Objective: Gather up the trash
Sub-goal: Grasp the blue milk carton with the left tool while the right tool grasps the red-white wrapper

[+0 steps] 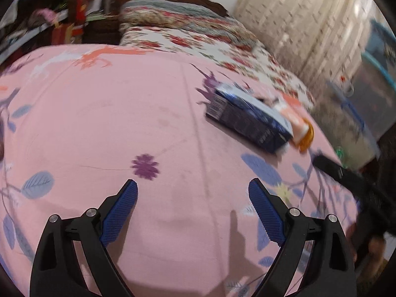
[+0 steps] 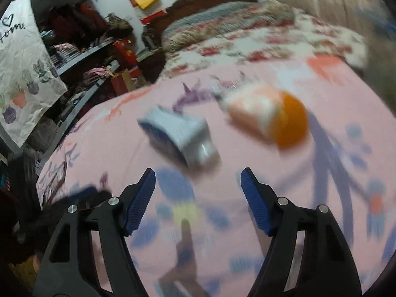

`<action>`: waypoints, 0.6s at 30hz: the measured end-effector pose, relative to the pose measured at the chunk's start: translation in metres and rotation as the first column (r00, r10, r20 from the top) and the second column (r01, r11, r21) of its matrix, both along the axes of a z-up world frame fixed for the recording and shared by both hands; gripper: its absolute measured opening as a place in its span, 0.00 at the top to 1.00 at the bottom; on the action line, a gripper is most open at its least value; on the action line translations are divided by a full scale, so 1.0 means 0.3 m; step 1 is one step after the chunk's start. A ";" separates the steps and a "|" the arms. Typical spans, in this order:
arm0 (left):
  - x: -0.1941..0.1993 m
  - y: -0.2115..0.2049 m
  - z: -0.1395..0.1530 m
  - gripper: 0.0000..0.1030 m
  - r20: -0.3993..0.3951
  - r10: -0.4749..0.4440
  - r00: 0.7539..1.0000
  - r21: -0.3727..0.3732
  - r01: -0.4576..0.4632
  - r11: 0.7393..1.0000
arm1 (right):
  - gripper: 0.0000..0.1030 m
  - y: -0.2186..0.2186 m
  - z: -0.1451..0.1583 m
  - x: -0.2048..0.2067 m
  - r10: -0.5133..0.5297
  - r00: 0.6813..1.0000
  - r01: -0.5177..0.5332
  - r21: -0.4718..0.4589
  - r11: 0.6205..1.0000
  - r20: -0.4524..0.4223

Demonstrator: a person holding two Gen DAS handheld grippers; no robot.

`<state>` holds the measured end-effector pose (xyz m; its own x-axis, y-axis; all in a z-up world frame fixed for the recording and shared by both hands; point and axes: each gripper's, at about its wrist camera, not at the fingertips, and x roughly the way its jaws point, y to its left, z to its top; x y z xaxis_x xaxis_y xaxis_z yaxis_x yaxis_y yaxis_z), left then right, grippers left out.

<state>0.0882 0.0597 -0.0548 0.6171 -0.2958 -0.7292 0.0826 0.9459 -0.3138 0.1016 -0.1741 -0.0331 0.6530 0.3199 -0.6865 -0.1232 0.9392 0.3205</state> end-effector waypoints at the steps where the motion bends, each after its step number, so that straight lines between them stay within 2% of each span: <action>1: -0.001 0.005 0.000 0.16 0.002 0.002 1.000 -0.011 -0.002 1.000 | 0.30 0.014 0.012 0.039 0.017 1.000 -0.017 0.007 1.000 0.010; 5: 0.001 0.001 0.004 0.15 0.001 0.000 1.000 -0.005 0.000 1.000 | 0.29 0.063 0.008 0.209 0.062 0.998 -0.062 0.009 0.998 -0.015; 7: 0.003 0.009 0.006 0.15 -0.001 -0.004 1.000 -0.024 0.004 1.000 | 0.31 0.078 -0.007 0.233 0.094 0.994 -0.092 0.043 0.995 -0.048; 9: 0.008 0.033 0.007 0.15 -0.010 -0.018 1.000 -0.063 0.017 0.998 | 0.32 0.098 -0.015 0.200 0.175 0.982 -0.161 0.162 0.974 -0.074; 11: 0.017 0.078 0.021 0.15 -0.031 0.013 0.999 -0.065 -0.015 0.998 | 0.33 0.114 -0.010 0.121 0.305 0.951 -0.264 0.364 0.893 -0.059; 12: 0.022 0.102 0.035 0.15 -0.028 0.031 0.999 -0.091 -0.034 0.995 | 0.33 0.116 0.000 0.090 0.310 0.950 -0.274 0.367 0.889 -0.041; 14: 0.043 0.133 0.076 0.12 -0.012 0.070 0.997 -0.129 -0.071 0.989 | 0.33 0.096 0.023 0.035 0.286 0.958 -0.267 0.322 0.908 -0.013; 16: 0.072 0.117 0.116 0.12 0.012 0.072 0.997 -0.116 -0.071 0.991 | 0.33 0.045 0.046 0.024 0.232 0.973 -0.222 0.270 0.937 -0.005; 18: 0.110 0.063 0.152 0.10 0.039 0.051 0.998 -0.057 -0.049 0.997 | 0.33 -0.019 0.079 0.056 0.167 0.986 -0.163 0.212 0.963 -0.002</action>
<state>0.1212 0.0787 -0.0093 0.6605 -0.3034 -0.6868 0.0491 0.9302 -0.3638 0.1184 -0.1796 -0.0093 0.5661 0.5611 -0.6039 -0.2628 0.8172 0.5129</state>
